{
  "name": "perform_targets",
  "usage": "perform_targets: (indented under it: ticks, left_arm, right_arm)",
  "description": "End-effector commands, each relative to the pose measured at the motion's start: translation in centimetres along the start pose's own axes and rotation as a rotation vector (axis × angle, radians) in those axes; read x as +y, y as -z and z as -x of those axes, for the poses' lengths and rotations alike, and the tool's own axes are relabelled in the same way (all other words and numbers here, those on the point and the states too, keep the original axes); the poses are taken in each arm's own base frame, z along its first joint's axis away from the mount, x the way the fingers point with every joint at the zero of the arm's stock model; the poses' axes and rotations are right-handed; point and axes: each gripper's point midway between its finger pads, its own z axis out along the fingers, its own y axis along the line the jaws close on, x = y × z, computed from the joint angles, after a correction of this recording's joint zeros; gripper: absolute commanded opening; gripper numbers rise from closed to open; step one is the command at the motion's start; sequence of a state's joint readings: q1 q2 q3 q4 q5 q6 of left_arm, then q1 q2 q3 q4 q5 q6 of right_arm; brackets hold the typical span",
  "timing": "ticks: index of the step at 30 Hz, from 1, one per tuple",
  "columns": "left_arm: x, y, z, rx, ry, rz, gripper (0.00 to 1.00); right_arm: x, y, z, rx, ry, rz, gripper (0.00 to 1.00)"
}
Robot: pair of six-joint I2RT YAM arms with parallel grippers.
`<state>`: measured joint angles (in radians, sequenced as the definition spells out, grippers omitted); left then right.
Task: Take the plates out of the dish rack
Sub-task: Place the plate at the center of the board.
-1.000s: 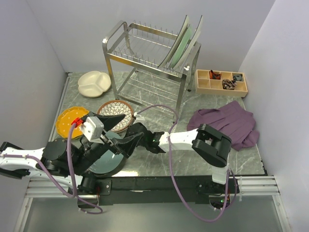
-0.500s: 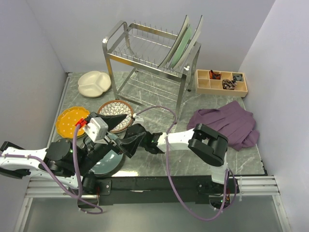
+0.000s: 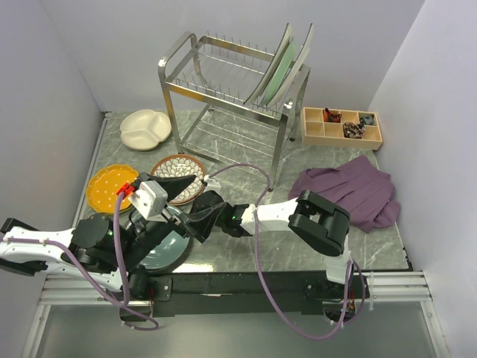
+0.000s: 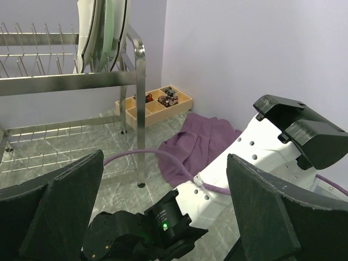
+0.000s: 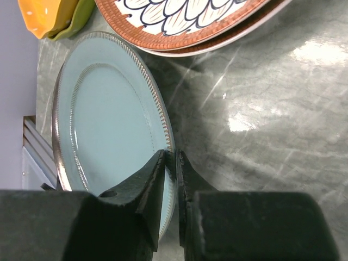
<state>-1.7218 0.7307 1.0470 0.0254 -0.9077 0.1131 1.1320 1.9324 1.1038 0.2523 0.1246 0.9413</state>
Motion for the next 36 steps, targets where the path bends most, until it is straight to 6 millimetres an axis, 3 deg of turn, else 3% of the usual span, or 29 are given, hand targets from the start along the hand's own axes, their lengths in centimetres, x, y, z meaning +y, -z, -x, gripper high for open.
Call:
perform_targets:
  ticks: [1, 8, 10, 14, 16, 17, 18, 20, 21, 23, 24, 26, 27, 30, 31, 36]
  left_arm:
    - [0.0, -0.3, 0.4, -0.018, 0.007, 0.016, 1.00]
    - [0.0, -0.4, 0.8, -0.020, 0.009, 0.019, 1.00]
    - [-0.1, -0.4, 0.7, -0.021, 0.007, 0.018, 0.99]
    - [-0.2, -0.4, 0.7, -0.017, 0.003, 0.011, 0.99]
    - [-0.1, -0.4, 1.0, -0.019, 0.010, 0.010, 0.99]
    - [-0.2, -0.4, 0.9, -0.016, 0.015, 0.011, 1.00]
    - [-0.2, -0.4, 1.1, -0.013, 0.021, 0.012, 0.99]
    - [-0.2, -0.4, 1.6, -0.016, 0.038, 0.012, 1.00]
    - [-0.4, -0.5, 1.6, -0.011, 0.033, -0.001, 0.99]
    - [-0.3, -0.6, 2.7, -0.027, 0.039, -0.008, 0.99]
    - [-0.4, -0.8, 2.6, -0.017, 0.021, -0.016, 1.00]
    - [0.1, -1.6, 3.4, -0.021, 0.010, 0.003, 0.99]
    - [0.0, -2.1, 3.7, -0.022, 0.003, -0.003, 0.99]
    - [0.5, -5.1, 4.3, 0.000, -0.031, -0.003, 0.99]
    - [1.6, -6.4, 4.0, 0.025, -0.063, 0.004, 0.99]
    - [2.1, -11.6, 6.0, 0.033, -0.072, -0.002, 0.88]
  right_arm:
    - [1.9, -0.7, 0.3, -0.012, -0.012, 0.038, 0.18]
    - [2.0, -0.4, 0.5, -0.019, -0.002, 0.039, 0.20]
    - [2.1, -0.1, 0.9, -0.026, 0.001, 0.033, 0.25]
    - [2.5, 1.5, 2.1, -0.046, 0.029, 0.027, 0.46]
    - [3.3, 3.2, 3.7, -0.088, 0.042, 0.038, 0.52]
    - [2.8, 3.9, 3.8, -0.087, 0.050, 0.018, 0.65]
    - [3.9, 5.5, 5.0, -0.119, 0.048, 0.044, 0.70]
    - [3.0, 7.0, 5.3, -0.128, 0.069, 0.021, 0.78]
    - [3.5, 8.7, 6.7, -0.160, 0.065, 0.042, 0.79]
    - [2.1, 10.3, 6.6, -0.154, 0.100, 0.012, 0.81]
    - [2.6, 12.0, 7.6, -0.176, 0.106, 0.033, 0.82]
    - [1.1, 13.5, 7.2, -0.153, 0.163, -0.014, 0.89]
    - [1.6, 15.2, 8.0, -0.182, 0.157, 0.006, 0.91]
    - [2.2, 18.2, 7.8, -0.191, 0.139, 0.094, 1.00]
    - [2.0, 18.9, 7.5, -0.187, 0.149, 0.102, 1.00]
    - [0.6, 23.7, 8.6, -0.261, 0.200, 0.097, 1.00]
